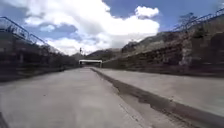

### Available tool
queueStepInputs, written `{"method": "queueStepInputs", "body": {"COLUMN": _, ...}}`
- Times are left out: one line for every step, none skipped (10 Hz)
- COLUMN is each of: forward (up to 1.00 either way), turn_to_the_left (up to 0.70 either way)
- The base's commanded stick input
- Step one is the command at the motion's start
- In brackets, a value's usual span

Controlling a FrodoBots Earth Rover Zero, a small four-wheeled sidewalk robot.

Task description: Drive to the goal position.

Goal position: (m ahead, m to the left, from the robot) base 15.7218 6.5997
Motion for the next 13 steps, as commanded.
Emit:
{"method": "queueStepInputs", "body": {"forward": 0.00, "turn_to_the_left": 0.00}}
{"method": "queueStepInputs", "body": {"forward": 0.00, "turn_to_the_left": 0.00}}
{"method": "queueStepInputs", "body": {"forward": 0.00, "turn_to_the_left": 0.00}}
{"method": "queueStepInputs", "body": {"forward": 0.00, "turn_to_the_left": 0.00}}
{"method": "queueStepInputs", "body": {"forward": 0.00, "turn_to_the_left": 0.00}}
{"method": "queueStepInputs", "body": {"forward": 0.00, "turn_to_the_left": 0.00}}
{"method": "queueStepInputs", "body": {"forward": 0.00, "turn_to_the_left": 0.00}}
{"method": "queueStepInputs", "body": {"forward": 0.34, "turn_to_the_left": 0.00}}
{"method": "queueStepInputs", "body": {"forward": 0.70, "turn_to_the_left": 0.00}}
{"method": "queueStepInputs", "body": {"forward": 0.70, "turn_to_the_left": 0.00}}
{"method": "queueStepInputs", "body": {"forward": 0.70, "turn_to_the_left": 0.00}}
{"method": "queueStepInputs", "body": {"forward": 0.70, "turn_to_the_left": 0.00}}
{"method": "queueStepInputs", "body": {"forward": 0.70, "turn_to_the_left": 0.00}}
